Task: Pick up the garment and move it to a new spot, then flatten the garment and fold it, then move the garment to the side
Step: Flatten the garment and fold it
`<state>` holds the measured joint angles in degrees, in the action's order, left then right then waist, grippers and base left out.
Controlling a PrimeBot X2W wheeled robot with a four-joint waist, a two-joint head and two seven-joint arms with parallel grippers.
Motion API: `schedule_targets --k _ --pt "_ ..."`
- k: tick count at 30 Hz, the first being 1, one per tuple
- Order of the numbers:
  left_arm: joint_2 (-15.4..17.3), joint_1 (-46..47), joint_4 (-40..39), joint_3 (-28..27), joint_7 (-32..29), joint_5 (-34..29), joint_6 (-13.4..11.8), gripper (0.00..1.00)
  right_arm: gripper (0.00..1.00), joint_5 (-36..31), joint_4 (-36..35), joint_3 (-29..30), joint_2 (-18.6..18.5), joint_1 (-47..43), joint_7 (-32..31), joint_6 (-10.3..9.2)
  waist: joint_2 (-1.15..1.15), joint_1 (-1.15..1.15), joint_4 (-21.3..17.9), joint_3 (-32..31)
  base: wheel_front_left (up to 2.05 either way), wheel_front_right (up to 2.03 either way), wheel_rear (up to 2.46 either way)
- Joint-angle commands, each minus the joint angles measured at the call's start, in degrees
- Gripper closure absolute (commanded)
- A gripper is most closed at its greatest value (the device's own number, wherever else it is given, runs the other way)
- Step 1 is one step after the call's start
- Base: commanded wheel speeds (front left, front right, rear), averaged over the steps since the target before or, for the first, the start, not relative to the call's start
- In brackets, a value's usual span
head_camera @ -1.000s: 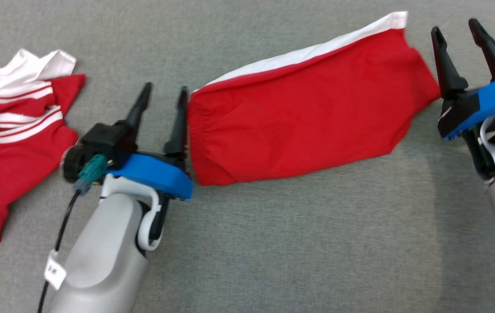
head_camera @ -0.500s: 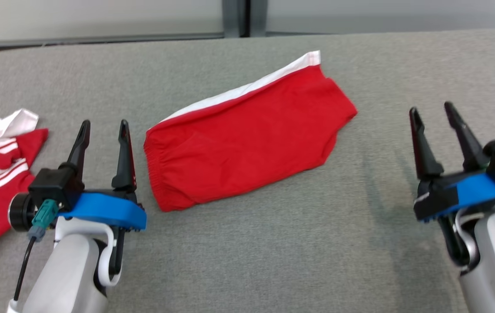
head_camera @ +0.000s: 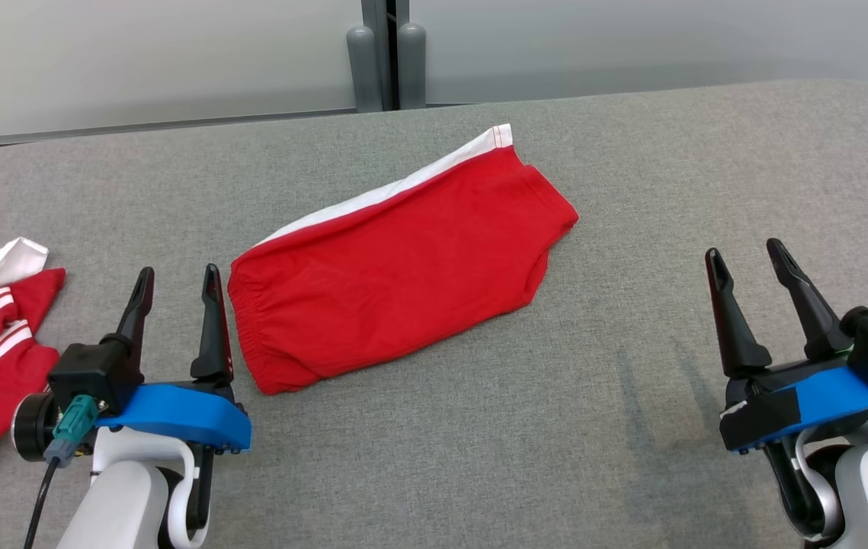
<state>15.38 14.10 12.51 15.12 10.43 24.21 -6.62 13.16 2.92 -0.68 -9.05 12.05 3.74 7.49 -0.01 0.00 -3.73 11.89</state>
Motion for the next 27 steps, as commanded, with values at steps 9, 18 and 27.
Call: schedule_targets --k 9,18,27 --pt "0.83 -0.95 -2.13 0.35 -0.93 -0.20 -1.13 0.00 0.00 0.38 -1.09 0.40 -0.17 -1.16 -0.93 0.00 0.01 0.00 0.57 0.20 0.00 0.00 0.00" --pt "-0.27 3.59 -5.00 2.31 -0.46 -1.63 -0.78 0.00 0.00 1.02 3.88 -1.13 -2.99 5.12 -2.74 0.00 0.01 0.00 5.02 5.66 0.00 0.00 0.00" --pt "-2.69 8.49 -4.73 4.97 1.45 -2.53 0.55 0.00 0.00 2.20 19.61 -7.42 -5.79 18.63 -3.96 0.00 0.01 0.00 11.01 12.32 0.00 0.00 0.00"
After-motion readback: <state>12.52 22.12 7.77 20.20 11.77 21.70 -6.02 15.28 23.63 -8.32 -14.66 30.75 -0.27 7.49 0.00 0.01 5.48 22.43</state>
